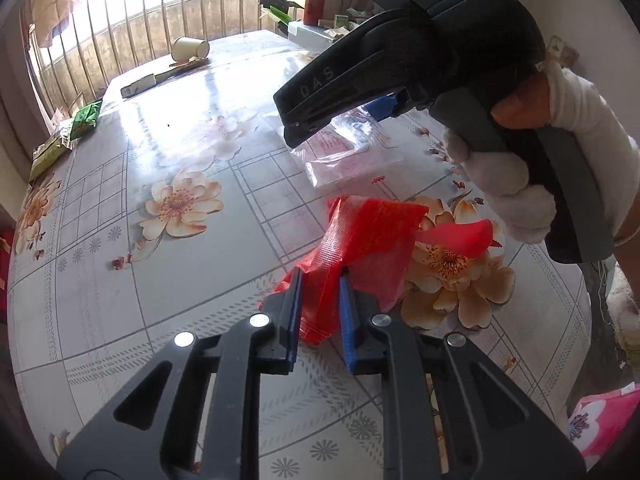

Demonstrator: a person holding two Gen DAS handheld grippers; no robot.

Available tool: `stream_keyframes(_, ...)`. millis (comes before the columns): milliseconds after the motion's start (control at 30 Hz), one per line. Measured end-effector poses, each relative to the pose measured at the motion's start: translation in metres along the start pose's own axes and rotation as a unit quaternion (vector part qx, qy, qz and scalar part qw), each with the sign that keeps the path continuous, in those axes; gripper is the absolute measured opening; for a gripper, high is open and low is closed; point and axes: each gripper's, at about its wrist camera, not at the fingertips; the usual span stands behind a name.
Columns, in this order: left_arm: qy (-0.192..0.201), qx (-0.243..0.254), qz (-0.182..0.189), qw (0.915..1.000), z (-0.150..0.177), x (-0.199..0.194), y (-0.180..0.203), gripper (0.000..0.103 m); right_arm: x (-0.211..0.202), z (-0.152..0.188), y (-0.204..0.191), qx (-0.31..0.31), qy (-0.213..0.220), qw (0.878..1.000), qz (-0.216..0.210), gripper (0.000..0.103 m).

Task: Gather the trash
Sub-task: 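Grasp the red wrapper with the left tool while the right tool grasps the clear bag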

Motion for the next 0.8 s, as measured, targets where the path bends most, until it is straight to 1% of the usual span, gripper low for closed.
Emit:
stream_keyframes(67,-0.002,-0.006,0.002,1.0000,0.011,-0.006,-0.002,0.014,-0.001,0.009,-0.002,-0.008,0.005,1.000,0.015,0.055)
stream_keyframes(100,-0.002,-0.010,0.003,0.9999,0.016,-0.008,-0.004,0.014,-0.002,0.013,-0.002,-0.011,0.005,1.000,0.014,0.049)
stream_keyframes(167,-0.002,-0.025,0.007,0.9997,0.030,-0.015,-0.008,0.014,-0.005,0.023,-0.001,-0.014,0.003,1.000,0.009,0.041)
stream_keyframes(233,-0.001,-0.046,0.010,0.9989,0.046,-0.021,-0.014,0.014,-0.008,0.037,0.001,-0.016,0.002,1.000,0.004,0.037)
stream_keyframes(333,-0.001,-0.081,0.020,0.9965,0.071,-0.031,-0.024,0.014,-0.011,0.061,0.003,-0.014,0.005,1.000,-0.002,0.036)
stream_keyframes(400,-0.001,-0.098,0.023,0.9949,0.087,-0.038,-0.027,0.014,-0.015,0.084,0.006,-0.012,0.009,1.000,-0.007,0.036)
stream_keyframes(467,-0.001,-0.112,0.027,0.9933,0.103,-0.045,-0.027,0.014,-0.018,0.111,0.009,-0.008,0.013,1.000,-0.013,0.036)
stream_keyframes(533,-0.002,-0.125,0.040,0.9913,0.116,-0.051,-0.025,0.015,-0.022,0.139,0.009,-0.003,0.017,1.000,-0.021,0.036)
stream_keyframes(600,-0.001,-0.129,0.056,0.9901,0.128,-0.056,-0.021,0.015,-0.025,0.168,0.008,0.003,0.023,0.999,-0.034,0.036)
stream_keyframes(633,0.000,-0.128,0.057,0.9901,0.133,-0.057,-0.019,0.015,-0.026,0.182,0.008,0.008,0.027,0.999,-0.041,0.036)
stream_keyframes(733,0.001,-0.115,0.061,0.9915,0.141,-0.063,-0.008,0.024,-0.030,0.217,0.010,0.022,0.041,0.997,-0.061,0.036)
stream_keyframes(800,0.005,-0.113,0.064,0.9915,0.144,-0.067,-0.006,0.037,-0.031,0.234,0.012,0.035,0.048,0.995,-0.076,0.037)
Point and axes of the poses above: each gripper's, at about its wrist camera, not at the fingertips, and x roughly the way its jaws point, y to its right, z to its underside, and after that the axes turned 13 degrees about -y, right-handed
